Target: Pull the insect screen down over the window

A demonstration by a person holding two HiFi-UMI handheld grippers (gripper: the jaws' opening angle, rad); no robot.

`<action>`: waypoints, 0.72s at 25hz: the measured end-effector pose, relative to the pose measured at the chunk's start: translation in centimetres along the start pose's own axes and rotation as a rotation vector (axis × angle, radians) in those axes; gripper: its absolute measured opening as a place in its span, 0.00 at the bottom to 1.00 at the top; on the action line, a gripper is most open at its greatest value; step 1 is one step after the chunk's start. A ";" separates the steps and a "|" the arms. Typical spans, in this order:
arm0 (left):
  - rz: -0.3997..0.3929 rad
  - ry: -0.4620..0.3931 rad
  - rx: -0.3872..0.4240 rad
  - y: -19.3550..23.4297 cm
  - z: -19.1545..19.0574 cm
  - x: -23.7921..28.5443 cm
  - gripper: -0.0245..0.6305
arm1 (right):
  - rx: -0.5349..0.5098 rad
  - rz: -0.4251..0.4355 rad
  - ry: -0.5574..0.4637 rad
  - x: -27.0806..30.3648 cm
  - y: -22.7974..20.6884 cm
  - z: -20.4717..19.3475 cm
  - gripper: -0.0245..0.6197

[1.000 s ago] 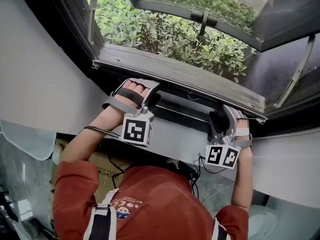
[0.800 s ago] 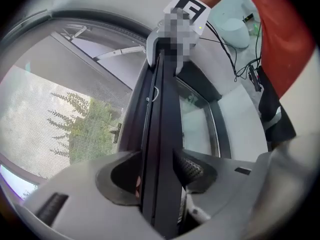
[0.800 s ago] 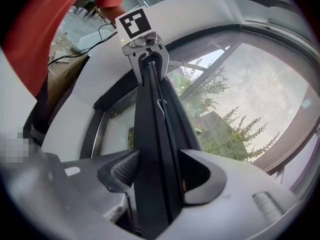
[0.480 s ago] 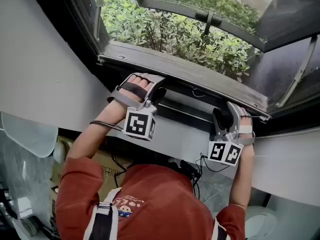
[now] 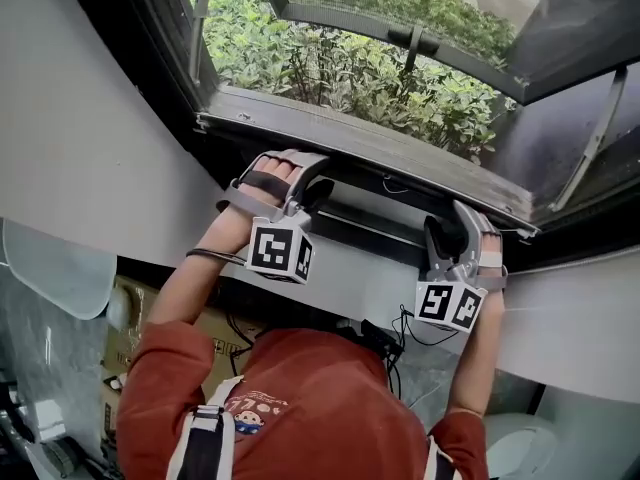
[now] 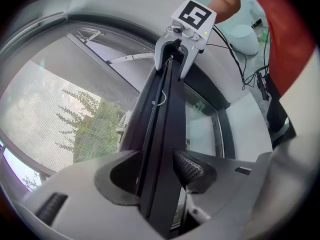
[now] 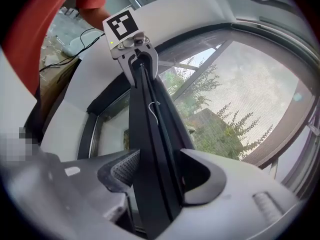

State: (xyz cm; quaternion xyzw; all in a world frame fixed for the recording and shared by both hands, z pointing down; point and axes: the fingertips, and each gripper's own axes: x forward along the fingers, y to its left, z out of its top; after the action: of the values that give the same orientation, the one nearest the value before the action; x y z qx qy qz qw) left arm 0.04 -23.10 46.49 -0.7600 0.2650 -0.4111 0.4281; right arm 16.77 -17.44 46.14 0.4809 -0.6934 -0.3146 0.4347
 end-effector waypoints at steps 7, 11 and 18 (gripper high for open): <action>0.051 -0.010 -0.142 -0.1 0.4 -1.0 0.35 | 0.107 -0.043 -0.046 -1.3 -0.4 0.6 0.44; 0.068 -0.023 -0.216 -1.4 0.5 -1.7 0.34 | 0.160 -0.056 -0.070 -2.1 -0.4 1.0 0.44; 0.095 -0.088 -0.481 -2.8 0.1 -3.0 0.34 | 0.323 -0.080 -0.147 -3.7 0.3 2.4 0.44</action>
State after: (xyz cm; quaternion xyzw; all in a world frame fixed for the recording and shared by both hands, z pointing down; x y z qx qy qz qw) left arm -1.31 -19.39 47.72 -0.8439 0.3717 -0.2822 0.2645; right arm 15.06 -13.84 44.26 0.5474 -0.7450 -0.2504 0.2874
